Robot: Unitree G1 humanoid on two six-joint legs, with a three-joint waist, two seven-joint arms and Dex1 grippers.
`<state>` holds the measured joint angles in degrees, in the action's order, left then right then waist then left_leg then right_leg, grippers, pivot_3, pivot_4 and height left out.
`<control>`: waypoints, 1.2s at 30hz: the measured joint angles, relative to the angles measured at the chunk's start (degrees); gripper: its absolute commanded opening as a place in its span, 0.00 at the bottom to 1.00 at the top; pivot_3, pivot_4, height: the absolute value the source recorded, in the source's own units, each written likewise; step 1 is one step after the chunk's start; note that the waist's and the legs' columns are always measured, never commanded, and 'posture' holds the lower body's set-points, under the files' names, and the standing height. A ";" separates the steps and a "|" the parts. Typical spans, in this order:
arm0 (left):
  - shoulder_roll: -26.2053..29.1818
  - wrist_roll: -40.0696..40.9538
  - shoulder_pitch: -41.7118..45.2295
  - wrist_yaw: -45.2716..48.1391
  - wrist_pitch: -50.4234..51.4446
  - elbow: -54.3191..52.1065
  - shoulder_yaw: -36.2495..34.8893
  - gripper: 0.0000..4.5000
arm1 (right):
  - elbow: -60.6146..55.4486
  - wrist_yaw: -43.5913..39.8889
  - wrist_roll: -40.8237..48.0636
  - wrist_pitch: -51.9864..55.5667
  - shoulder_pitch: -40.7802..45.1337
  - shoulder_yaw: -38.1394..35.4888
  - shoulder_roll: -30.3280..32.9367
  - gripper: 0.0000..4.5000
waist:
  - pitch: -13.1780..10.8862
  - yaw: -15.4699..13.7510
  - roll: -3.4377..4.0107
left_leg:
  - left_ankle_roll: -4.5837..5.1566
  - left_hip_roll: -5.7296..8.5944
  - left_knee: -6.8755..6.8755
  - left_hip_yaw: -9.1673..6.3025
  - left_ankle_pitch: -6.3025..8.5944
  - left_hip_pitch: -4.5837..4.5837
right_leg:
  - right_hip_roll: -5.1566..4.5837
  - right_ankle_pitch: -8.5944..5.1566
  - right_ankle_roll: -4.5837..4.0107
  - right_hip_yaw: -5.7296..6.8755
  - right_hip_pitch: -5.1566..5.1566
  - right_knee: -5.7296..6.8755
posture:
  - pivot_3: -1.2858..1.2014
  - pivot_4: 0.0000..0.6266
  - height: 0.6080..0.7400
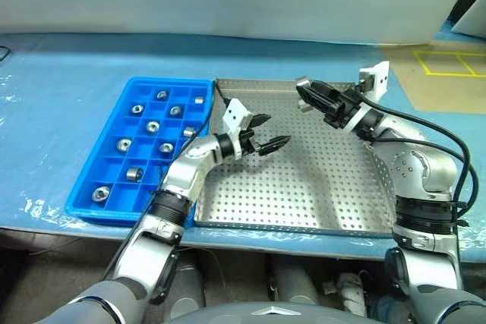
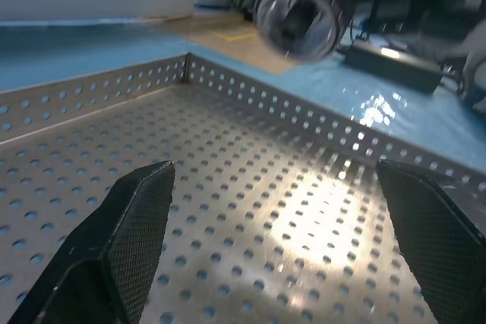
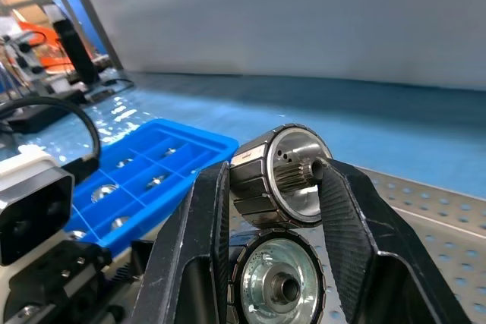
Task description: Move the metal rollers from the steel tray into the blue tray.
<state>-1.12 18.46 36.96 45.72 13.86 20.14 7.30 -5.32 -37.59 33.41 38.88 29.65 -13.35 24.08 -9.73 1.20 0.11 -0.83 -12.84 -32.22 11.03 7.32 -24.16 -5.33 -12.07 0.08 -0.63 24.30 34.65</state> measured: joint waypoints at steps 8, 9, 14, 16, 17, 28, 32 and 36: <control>-4.71 4.51 4.63 -1.53 3.55 0.20 -3.41 0.99 | 0.07 0.62 0.01 -0.02 -0.14 0.69 -0.04 0.29 | -0.01 -0.24 -0.02 | 0.07 0.01 0.03 0.36 0.05 0.18 | 0.03 0.00 0.00 -0.63 0.11 0.01 | 0.36 0.24 1.00; -4.71 4.50 4.68 -1.52 3.65 0.33 -3.35 0.99 | 0.07 0.70 0.00 -0.02 -0.22 0.70 -0.04 0.29 | -0.01 -0.23 -0.02 | 0.07 0.01 0.03 0.36 0.05 0.18 | 0.04 0.00 0.01 -0.67 0.13 0.01 | 0.35 0.24 1.00; -4.53 2.96 5.08 -1.63 3.39 1.49 -2.55 0.99 | 0.14 1.38 -0.28 -0.02 -0.50 0.85 -0.18 0.29 | -0.01 -0.28 -0.02 | 0.09 0.02 0.04 0.41 0.07 0.17 | 0.03 0.00 0.01 -0.75 0.14 0.00 | 0.35 0.24 1.00; -4.50 2.70 5.41 -1.73 3.41 1.98 -2.49 0.99 | 0.22 1.59 -0.52 -0.02 -0.54 0.83 -0.24 0.29 | -0.01 -0.28 -0.03 | 0.10 0.03 0.04 0.43 0.07 0.17 | 0.02 0.00 0.01 -0.75 0.15 -0.01 | 0.35 0.24 1.00; -4.36 2.36 5.71 -1.81 3.40 2.25 -2.34 0.99 | 0.35 1.77 -0.67 -0.02 -0.56 0.82 -0.31 0.29 | -0.01 -0.28 -0.03 | 0.10 0.03 0.04 0.43 0.07 0.17 | 0.03 0.00 0.01 -0.75 0.15 -0.01 | 0.35 0.24 1.00; -2.78 -0.09 6.34 -0.96 2.84 3.11 -0.81 0.99 | 1.81 2.24 -1.00 -0.01 -1.13 1.05 -1.37 0.29 | -0.01 -0.26 -0.03 | 0.11 0.03 0.08 0.55 0.08 0.10 | 0.04 0.01 0.02 -0.77 0.34 0.01 | 0.35 0.24 1.00; -1.56 -1.16 6.32 0.36 3.44 2.63 0.47 0.99 | 1.77 2.42 -0.67 -0.03 -1.12 0.85 -2.00 0.29 | -0.01 -0.26 -0.03 | 0.12 0.03 0.09 0.57 0.08 0.10 | 0.04 0.01 0.02 -0.78 0.36 0.00 | 0.35 0.24 1.00; -2.07 -2.14 4.09 2.27 6.97 4.64 4.95 0.99 | 0.59 2.41 2.13 -0.24 0.67 0.58 -3.50 0.29 | -0.02 -0.24 -0.03 | 0.14 0.04 0.09 0.64 0.10 0.04 | 0.03 0.01 0.02 -0.85 0.46 0.01 | 0.35 0.24 1.00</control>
<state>-3.19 16.33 41.05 47.99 20.84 24.78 12.26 -4.73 -35.18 35.54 38.64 30.32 -12.77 20.58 -9.75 0.95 0.08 -0.69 -12.80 -32.12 11.67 7.42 -24.12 -5.30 -12.06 0.10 -1.47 24.77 34.66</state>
